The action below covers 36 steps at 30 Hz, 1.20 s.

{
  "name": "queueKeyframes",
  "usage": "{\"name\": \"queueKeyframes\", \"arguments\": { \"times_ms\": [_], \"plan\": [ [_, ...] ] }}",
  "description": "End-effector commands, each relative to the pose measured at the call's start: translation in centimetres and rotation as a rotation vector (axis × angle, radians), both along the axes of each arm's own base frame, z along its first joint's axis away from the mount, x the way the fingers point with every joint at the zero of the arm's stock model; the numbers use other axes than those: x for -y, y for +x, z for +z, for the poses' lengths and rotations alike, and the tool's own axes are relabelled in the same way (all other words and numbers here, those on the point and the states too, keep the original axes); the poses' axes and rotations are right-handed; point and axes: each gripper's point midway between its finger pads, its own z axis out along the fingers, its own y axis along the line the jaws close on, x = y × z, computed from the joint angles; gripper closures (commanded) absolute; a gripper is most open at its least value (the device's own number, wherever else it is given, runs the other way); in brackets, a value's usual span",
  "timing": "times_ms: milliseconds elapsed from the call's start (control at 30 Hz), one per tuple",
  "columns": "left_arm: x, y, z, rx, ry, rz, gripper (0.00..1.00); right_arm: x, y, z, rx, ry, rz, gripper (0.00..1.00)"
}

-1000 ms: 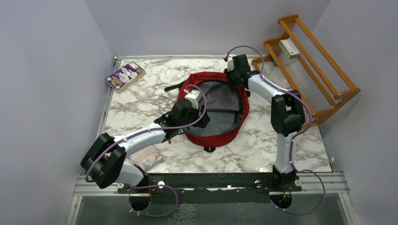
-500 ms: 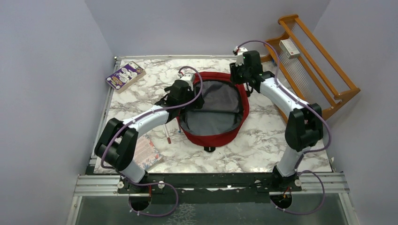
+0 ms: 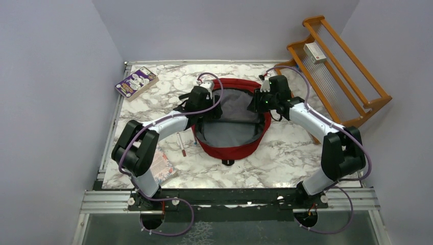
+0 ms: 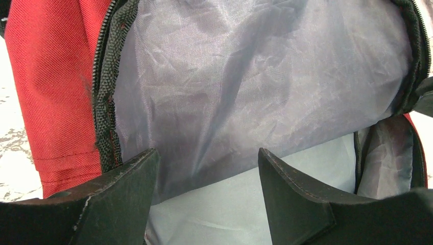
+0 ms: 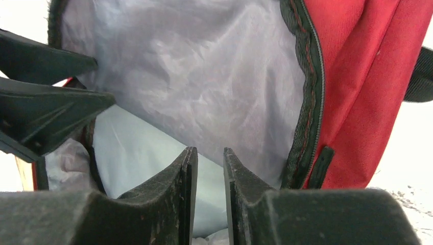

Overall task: Pack the student bag
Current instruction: Adjust the student bag at the center of the board.

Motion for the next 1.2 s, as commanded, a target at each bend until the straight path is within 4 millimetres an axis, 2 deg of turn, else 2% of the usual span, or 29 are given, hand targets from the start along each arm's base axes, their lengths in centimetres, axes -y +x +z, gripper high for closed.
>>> {"name": "queueKeyframes", "arguments": {
  "times_ms": [0, 300, 433, 600, 700, 767, 1000, 1167],
  "plan": [
    [-0.6, 1.0, 0.8, 0.028, 0.02, 0.009, 0.28, 0.2, 1.1, -1.2, -0.019, 0.016, -0.072, 0.72],
    [-1.5, 1.0, -0.6, 0.01, 0.066, 0.022, 0.28, 4.7, 3.6, -5.0, -0.042, -0.224, -0.264, 0.73],
    [-1.6, 0.9, -1.5, -0.013, 0.075, 0.025, 0.28, 5.3, 3.7, -6.5, -0.064, -0.263, -0.275, 0.73],
    [-1.7, 0.8, -1.9, -0.031, 0.081, 0.026, 0.28, 5.6, 3.5, -7.1, -0.075, -0.279, -0.273, 0.72],
    [-1.5, 1.1, -1.1, -0.014, 0.073, 0.027, 0.26, 5.4, 3.4, -6.0, -0.053, -0.269, -0.256, 0.68],
    [-1.4, 1.4, -0.1, 0.005, 0.069, 0.023, 0.25, 4.8, 3.5, -4.2, -0.01, -0.241, -0.217, 0.65],
    [-0.1, 1.8, 6.1, 0.102, 0.003, -0.037, 0.22, 2.6, 2.2, 3.0, 0.164, -0.148, -0.032, 0.56],
    [-0.6, 1.1, 8.9, 0.148, -0.028, -0.03, 0.2, 1.4, 0.7, 5.0, 0.26, -0.104, 0.089, 0.53]
  ]
}}
